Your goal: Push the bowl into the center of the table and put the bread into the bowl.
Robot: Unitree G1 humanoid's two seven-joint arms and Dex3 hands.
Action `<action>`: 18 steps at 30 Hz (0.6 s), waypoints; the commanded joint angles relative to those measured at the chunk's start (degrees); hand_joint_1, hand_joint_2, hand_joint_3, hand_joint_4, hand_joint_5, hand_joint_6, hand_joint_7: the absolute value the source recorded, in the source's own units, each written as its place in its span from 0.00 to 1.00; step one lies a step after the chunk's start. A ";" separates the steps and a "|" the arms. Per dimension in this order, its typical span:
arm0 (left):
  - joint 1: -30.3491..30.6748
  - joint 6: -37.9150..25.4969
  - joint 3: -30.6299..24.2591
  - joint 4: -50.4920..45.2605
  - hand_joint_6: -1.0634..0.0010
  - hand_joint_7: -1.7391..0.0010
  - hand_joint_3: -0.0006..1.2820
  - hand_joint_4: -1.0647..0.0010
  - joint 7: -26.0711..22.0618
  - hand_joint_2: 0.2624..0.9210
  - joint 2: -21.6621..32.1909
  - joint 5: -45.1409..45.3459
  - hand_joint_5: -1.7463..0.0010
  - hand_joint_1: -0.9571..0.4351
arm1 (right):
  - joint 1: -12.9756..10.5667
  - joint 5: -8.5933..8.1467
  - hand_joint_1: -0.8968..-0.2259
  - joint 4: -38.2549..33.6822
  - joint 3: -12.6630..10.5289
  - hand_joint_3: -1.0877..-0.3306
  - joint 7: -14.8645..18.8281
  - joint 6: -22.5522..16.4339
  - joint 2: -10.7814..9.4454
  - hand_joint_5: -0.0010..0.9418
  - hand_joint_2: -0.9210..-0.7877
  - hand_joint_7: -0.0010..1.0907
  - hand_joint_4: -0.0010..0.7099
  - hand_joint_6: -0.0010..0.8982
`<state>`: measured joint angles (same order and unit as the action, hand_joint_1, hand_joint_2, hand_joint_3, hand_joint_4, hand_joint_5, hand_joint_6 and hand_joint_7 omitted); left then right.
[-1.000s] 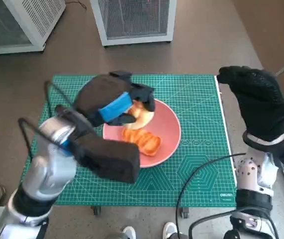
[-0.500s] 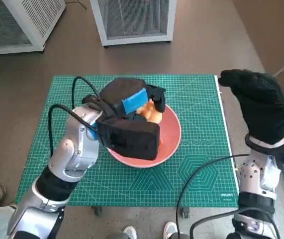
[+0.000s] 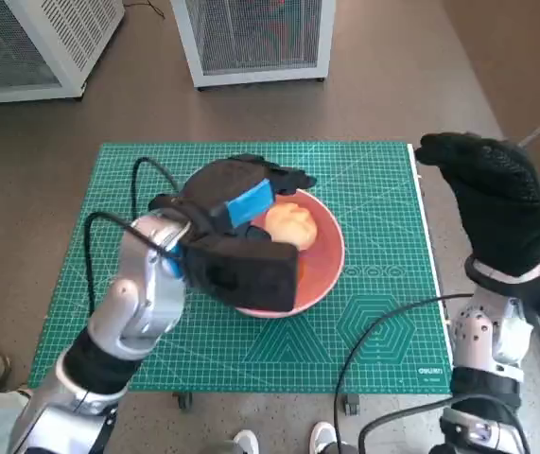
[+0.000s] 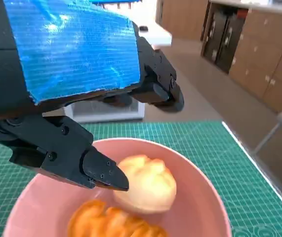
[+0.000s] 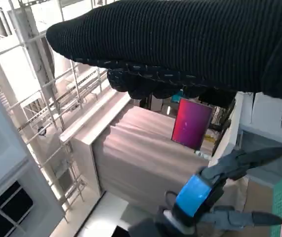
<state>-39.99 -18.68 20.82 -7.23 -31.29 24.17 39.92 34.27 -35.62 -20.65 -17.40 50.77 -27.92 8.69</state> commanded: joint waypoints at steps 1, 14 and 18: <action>4.20 4.89 -5.91 -2.69 0.62 1.00 0.00 0.79 3.29 0.93 2.18 -4.62 1.00 0.47 | -1.50 0.89 0.58 -0.11 0.29 0.71 -0.91 -0.46 -0.38 0.00 0.00 0.00 0.38 0.41; 13.00 27.49 -27.96 1.88 0.62 0.99 0.03 0.78 11.58 0.98 -3.42 -35.26 0.99 0.42 | -0.15 2.83 0.59 -0.92 1.43 0.71 -3.57 -1.52 -0.92 0.00 0.00 0.00 0.37 0.40; 14.71 32.24 -31.35 3.04 0.62 0.99 0.09 0.76 13.37 1.00 -5.61 -41.55 0.99 0.36 | 1.21 4.32 0.59 -1.41 2.04 0.71 -5.37 -1.89 -1.16 0.00 0.00 0.00 0.36 0.40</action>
<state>-26.90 10.35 -8.21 -5.22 -19.36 20.25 2.24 34.77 -32.60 -21.10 -15.78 46.78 -29.66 7.92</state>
